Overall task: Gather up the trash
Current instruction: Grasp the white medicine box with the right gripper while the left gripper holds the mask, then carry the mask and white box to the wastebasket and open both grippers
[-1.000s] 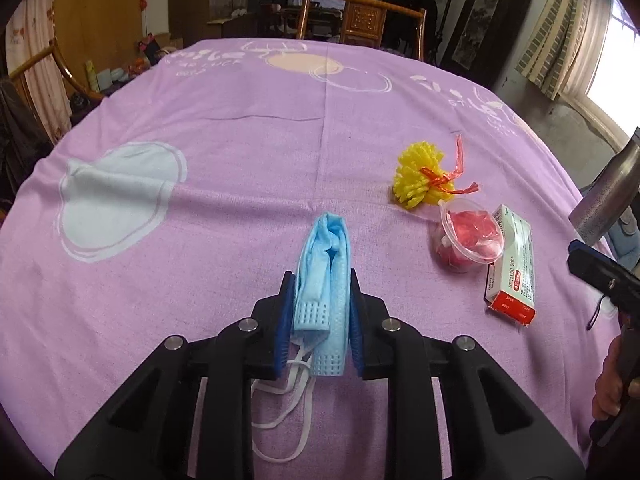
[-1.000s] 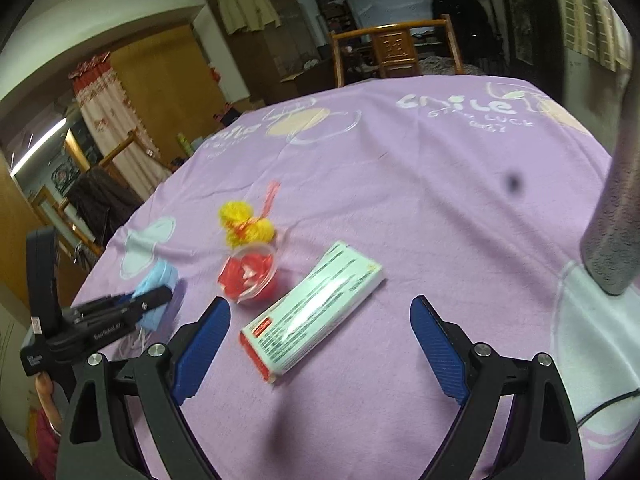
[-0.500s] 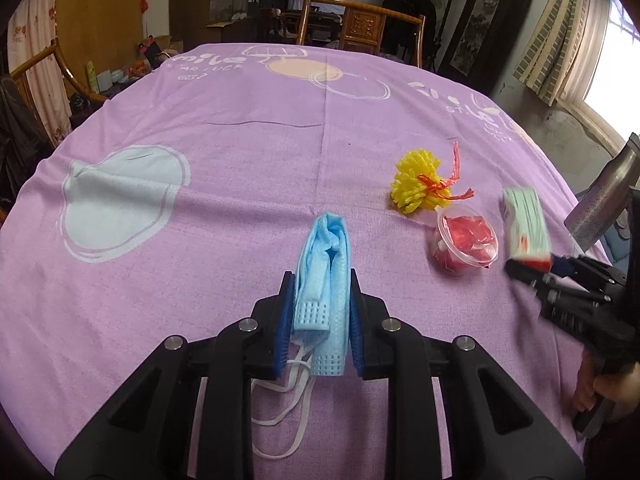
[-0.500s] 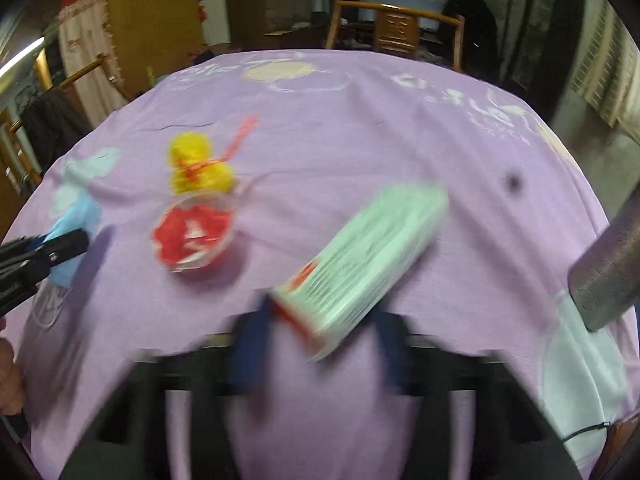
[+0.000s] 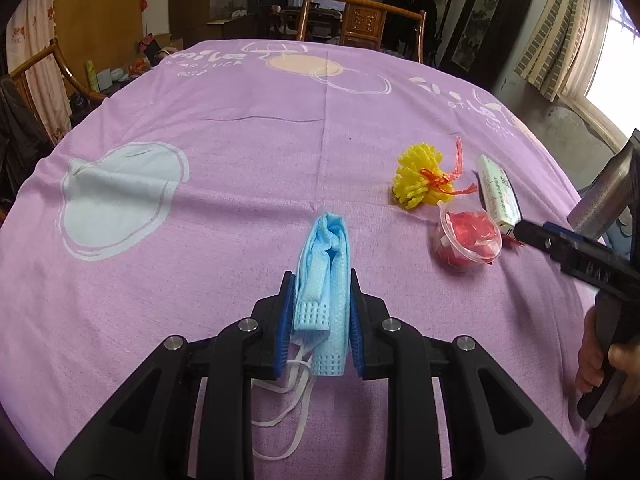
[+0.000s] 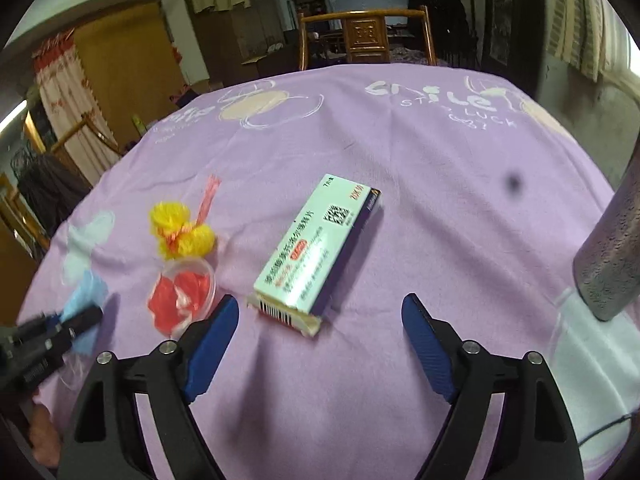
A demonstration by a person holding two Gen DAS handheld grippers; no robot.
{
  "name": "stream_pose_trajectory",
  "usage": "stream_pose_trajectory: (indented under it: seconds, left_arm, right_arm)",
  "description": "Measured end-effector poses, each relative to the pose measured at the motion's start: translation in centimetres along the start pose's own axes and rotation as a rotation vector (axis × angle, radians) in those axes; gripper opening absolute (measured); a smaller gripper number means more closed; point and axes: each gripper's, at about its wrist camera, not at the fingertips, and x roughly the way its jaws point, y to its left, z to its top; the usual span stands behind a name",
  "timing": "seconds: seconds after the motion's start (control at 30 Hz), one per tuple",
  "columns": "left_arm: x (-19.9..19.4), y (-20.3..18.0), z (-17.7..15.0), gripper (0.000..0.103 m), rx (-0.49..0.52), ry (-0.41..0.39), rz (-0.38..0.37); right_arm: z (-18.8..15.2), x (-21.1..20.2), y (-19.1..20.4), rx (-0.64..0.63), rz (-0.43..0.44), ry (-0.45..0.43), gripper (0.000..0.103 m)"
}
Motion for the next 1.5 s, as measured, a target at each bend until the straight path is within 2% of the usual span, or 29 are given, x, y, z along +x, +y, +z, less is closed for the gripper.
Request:
stream_pose_trajectory:
  seconds: [0.17, 0.23, 0.27, 0.3, 0.33, 0.47, 0.53, 0.63, 0.77, 1.0, 1.27, 1.5]
  left_arm:
    - [0.3, -0.1, 0.1, 0.026, 0.002, 0.008, -0.001]
    - [0.4, 0.1, 0.2, 0.026, -0.004, 0.014, -0.004]
    - [0.4, 0.2, 0.2, 0.026, -0.008, 0.016, -0.006]
    - [0.4, 0.3, 0.2, 0.026, -0.013, 0.016, -0.011]
    - [0.4, 0.3, 0.2, 0.026, -0.017, 0.014, -0.019]
    - [-0.9, 0.4, 0.2, 0.026, -0.015, -0.038, -0.041]
    - [-2.0, 0.8, -0.1, 0.026, -0.024, -0.068, -0.061]
    - [-4.1, 1.3, -0.5, 0.026, -0.021, -0.099, -0.025]
    - [-7.6, 3.7, -1.2, 0.026, -0.064, -0.136, -0.011]
    - [-13.3, 8.2, -3.7, 0.026, -0.124, -0.202, 0.090]
    - [-18.9, 14.7, -9.0, 0.026, -0.234, -0.249, 0.217]
    - [-22.9, 22.3, -14.9, 0.026, -0.359, -0.244, 0.343]
  right_arm:
    - [2.7, 2.0, -0.2, 0.077, 0.023, 0.002, 0.083]
    - [3.2, 3.9, 0.2, 0.071, 0.024, 0.054, 0.082]
    - [3.1, 4.3, 0.3, 0.065, 0.019, 0.059, 0.066]
    - [3.0, 3.9, 0.6, 0.022, -0.023, 0.033, 0.046]
    - [3.0, 3.0, 0.8, 0.001, -0.005, 0.010, 0.045]
    - [3.0, -2.5, 0.2, 0.039, 0.087, -0.129, 0.045]
    - [2.5, -5.1, 0.0, 0.058, 0.162, -0.182, 0.045]
    - [1.5, -7.1, 0.6, 0.037, 0.203, -0.217, 0.045]
    - [0.8, -7.8, 2.3, 0.012, 0.260, -0.212, 0.045]
    - [-0.9, -9.3, 6.2, -0.053, 0.345, -0.203, 0.045]
    - [-2.7, -11.4, 11.5, -0.141, 0.410, -0.203, 0.045]
    - [-4.1, -12.0, 17.7, -0.229, 0.475, -0.165, 0.045]
